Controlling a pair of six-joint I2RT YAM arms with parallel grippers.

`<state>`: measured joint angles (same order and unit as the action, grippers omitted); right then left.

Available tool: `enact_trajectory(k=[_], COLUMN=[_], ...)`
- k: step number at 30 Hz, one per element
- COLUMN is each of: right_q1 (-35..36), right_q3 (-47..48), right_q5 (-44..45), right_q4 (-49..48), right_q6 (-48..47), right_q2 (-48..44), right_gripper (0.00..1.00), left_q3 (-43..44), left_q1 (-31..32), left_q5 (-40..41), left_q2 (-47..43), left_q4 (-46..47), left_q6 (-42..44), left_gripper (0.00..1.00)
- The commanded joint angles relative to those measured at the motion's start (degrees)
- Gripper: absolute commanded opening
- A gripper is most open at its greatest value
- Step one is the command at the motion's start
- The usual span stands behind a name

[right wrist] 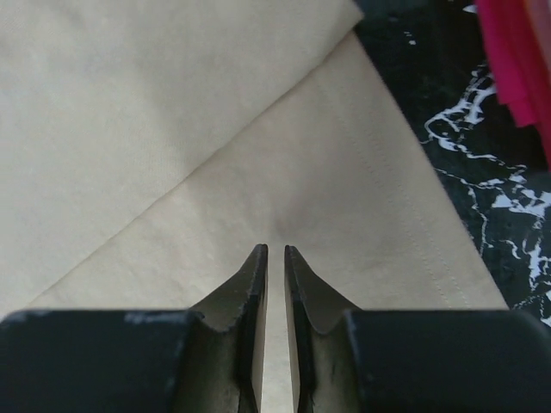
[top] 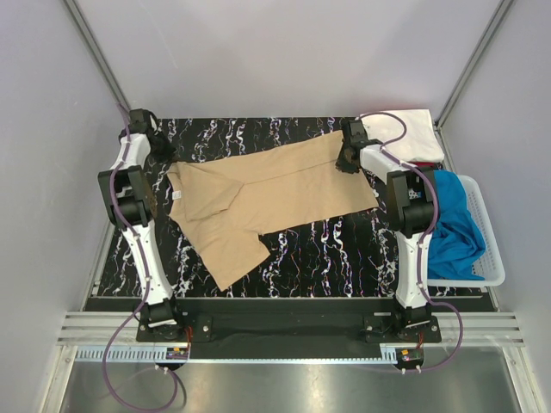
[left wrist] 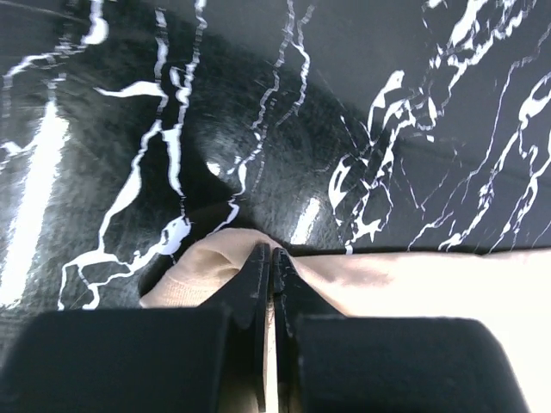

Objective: Fold and stack the t-shirts
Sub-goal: Fold the tshirt

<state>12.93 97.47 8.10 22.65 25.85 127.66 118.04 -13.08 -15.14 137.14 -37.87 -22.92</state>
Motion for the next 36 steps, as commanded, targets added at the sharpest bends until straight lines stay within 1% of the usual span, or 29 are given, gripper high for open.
enact_trajectory(k=[1, 6, 8, 10, 11, 12, 13, 14, 17, 21, 22, 23, 24, 25, 26, 27, 28, 29, 30, 31, 32, 33, 35, 36], right_q1=[-1.1, -1.2, -1.2, -0.7, -0.8, -0.8, -0.7, -0.6, -0.4, -0.3, -0.2, -0.2, -0.2, -0.2, -0.1, 0.3, 0.8, 1.4, 2.8, 3.8, 4.9, 7.6, 10.4, 12.3], right_q3=[-1.0, -4.7, -7.0, -8.3, -8.9, -9.5, -9.6, -9.8, -10.5, -8.7, -8.4, -7.7, -7.5, -7.3, -7.0, -6.9, -6.8, -6.2, -6.0, -5.6, -4.6, -4.0, -1.4, -0.5], right_q5=[6.3, 8.6, 9.3, 10.6, 10.5, 10.4, 10.4, 10.4, 10.4, 8.1, 7.7, 6.9, 6.3, 5.7, 4.9, 3.5, 3.0, 2.4, 1.9, 1.4, 0.4, -0.3, -2.9, -3.3], right_q4=[1.0, 2.0, 1.9, 2.0, 1.8, 1.6, 1.7, 1.6, 1.4, 1.2, 1.3, 1.3, 1.3, 1.5, 1.4, 1.5, 1.4, 1.4, 1.5, 1.4, 1.4, 1.3, 0.8, 0.7], right_q6=[5.5, 11.1, 15.1, 18.1, 19.1, 20.2, 20.6, 21.0, 22.9, 21.9, 21.4, 20.0, 19.6, 19.0, 18.0, 17.7, 17.3, 17.1, 17.1, 17.4, 18.3, 18.9, 21.2, 22.1], right_q2=[0.2, -0.7, -1.5, -2.8, -3.1, -3.4, -3.6, -3.6, -4.3, -5.0, -5.3, -5.7, -6.9, -7.5, -8.1, -9.5, -10.1, -10.6, -11.4, -11.6, -11.6, -11.1, -10.0, -8.6], right_gripper=[0.19, 0.17, 0.16, 0.17, 0.16, 0.16, 0.16, 0.16, 0.16, 0.17, 0.18, 0.19, 0.2, 0.22, 0.23, 0.24, 0.27, 0.28, 0.29, 0.31, 0.34, 0.35, 0.39, 0.4], left_q3=[1.1, -1.1, -3.5, -7.7, -9.0, -10.2, -10.5, -9.9, -5.5, -3.6, -4.0, -4.8, -6.1, -9.8, -12.0, -14.3, -18.6, -20.6, -22.4, -26.4, -28.4, -31.3, -34.7, -38.0], left_q1=[-1.8, -3.3, -3.6, -4.1, -4.7, -5.0, -5.2, -5.3, -5.3, -5.3, -5.6, -5.7, -5.8, -5.8, -5.7, -5.8, -5.8, -5.8, -5.8, -5.4, -4.8, -4.1, -2.6, -2.6], left_q5=[3.8, 6.8, 7.5, 7.3, 5.9, 4.7, 3.5, 0.7, -3.8, -4.2, -2.7, -1.7, -0.3, 3.6, 5.6, 7.4, 9.8, 10.4, 10.7, 9.4, 8.2, 7.6, 5.5, 3.6], left_q2=[-1.4, -3.9, -4.9, -6.8, -7.3, -7.8, -7.6, -6.4, -2.9, -2.7, -3.5, -5.9, -7.6, -9.5, -13.7, -15.8, -17.8, -21.2, -22.8, -24.3, -26.8, -27.7, -30.0, -30.4], left_q4=[1.0, 1.5, 2.7, 5.8, 7.3, 10.5, 11.7, 12.5, 13.6, 14.0, 13.4, 12.3, 12.1, 11.7, 11.4, 11.4, 11.4, 11.4, 11.4, 11.8, 12.9, 12.8, 13.9, 15.0], left_q6=[-4.2, -10.7, -14.1, -17.0, -19.6, -20.6, -21.4, -22.4, -23.2, -22.8, -21.9, -21.4, -20.9, -20.1, -19.0, -18.7, -17.9, -17.3, -16.9, -16.3, -15.2, -14.4, -13.2, -13.3], left_gripper=[0.0, 0.0, 0.0, 0.0, 0.0, 0.0, 0.0, 0.0, 0.0, 0.0, 0.1, 0.15, 0.17, 0.19, 0.27, 0.32, 0.36, 0.39, 0.39, 0.39, 0.39, 0.39, 0.38, 0.35])
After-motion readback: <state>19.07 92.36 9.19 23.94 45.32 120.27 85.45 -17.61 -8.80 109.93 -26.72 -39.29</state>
